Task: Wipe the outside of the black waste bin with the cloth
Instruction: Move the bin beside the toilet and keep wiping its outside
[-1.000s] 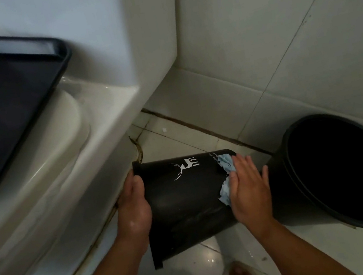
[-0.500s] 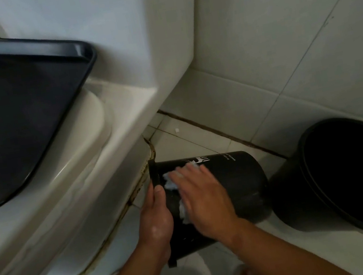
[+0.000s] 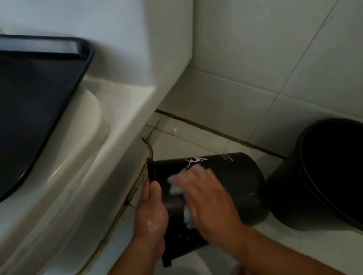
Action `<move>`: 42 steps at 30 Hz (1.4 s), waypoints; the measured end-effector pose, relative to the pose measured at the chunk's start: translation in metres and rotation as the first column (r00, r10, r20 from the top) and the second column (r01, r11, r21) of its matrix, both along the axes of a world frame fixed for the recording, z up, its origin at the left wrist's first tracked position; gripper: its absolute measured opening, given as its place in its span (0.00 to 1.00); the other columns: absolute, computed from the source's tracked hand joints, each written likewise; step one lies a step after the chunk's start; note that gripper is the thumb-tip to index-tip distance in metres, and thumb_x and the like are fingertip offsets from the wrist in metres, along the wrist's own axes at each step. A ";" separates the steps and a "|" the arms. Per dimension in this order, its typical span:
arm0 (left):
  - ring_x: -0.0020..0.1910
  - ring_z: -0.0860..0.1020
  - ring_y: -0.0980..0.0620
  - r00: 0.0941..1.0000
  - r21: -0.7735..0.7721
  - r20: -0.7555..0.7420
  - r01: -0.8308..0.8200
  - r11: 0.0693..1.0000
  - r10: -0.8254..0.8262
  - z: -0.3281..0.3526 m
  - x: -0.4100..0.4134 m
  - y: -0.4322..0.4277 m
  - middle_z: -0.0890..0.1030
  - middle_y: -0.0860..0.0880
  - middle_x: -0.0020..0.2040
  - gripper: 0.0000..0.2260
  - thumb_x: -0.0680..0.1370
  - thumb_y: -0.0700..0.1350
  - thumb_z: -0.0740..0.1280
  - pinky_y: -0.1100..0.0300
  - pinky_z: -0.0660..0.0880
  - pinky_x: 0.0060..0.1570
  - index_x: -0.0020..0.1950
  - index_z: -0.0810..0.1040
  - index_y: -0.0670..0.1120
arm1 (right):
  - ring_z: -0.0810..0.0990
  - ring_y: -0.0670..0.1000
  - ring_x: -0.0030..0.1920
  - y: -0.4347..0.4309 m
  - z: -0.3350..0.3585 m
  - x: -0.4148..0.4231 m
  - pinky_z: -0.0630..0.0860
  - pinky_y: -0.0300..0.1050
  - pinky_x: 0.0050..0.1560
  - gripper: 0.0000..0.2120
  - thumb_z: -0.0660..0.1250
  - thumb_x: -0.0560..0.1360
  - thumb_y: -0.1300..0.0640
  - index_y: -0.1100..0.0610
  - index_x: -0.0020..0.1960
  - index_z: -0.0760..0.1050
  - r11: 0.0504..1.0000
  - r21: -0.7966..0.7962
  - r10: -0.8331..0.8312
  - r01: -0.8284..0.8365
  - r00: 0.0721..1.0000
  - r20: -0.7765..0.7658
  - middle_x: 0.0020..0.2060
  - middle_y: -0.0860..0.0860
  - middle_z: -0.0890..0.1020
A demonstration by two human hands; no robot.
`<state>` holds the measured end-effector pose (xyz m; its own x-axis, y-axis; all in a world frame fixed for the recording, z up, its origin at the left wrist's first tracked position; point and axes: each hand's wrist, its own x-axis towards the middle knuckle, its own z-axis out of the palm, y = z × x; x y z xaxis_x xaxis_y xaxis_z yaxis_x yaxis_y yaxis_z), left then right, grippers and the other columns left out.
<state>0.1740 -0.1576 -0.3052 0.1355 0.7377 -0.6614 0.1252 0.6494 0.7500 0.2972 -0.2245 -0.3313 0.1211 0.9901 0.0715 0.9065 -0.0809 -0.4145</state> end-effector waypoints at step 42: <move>0.72 0.70 0.40 0.992 0.050 -0.126 -0.002 0.999 0.008 -0.003 0.008 0.024 0.72 0.44 0.73 0.21 0.84 0.58 0.56 0.39 0.66 0.73 0.77 0.69 0.56 | 0.55 0.50 0.79 -0.050 -0.037 0.074 0.54 0.62 0.78 0.26 0.45 0.82 0.48 0.52 0.77 0.61 0.849 -0.019 -0.527 0.528 0.849 0.046 0.77 0.50 0.65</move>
<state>0.1824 -0.1339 -0.3087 0.0496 0.7704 -0.6356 0.2180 0.6127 0.7597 0.3713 -0.2747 -0.3684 0.6232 0.7799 0.0580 0.7387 -0.5627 -0.3711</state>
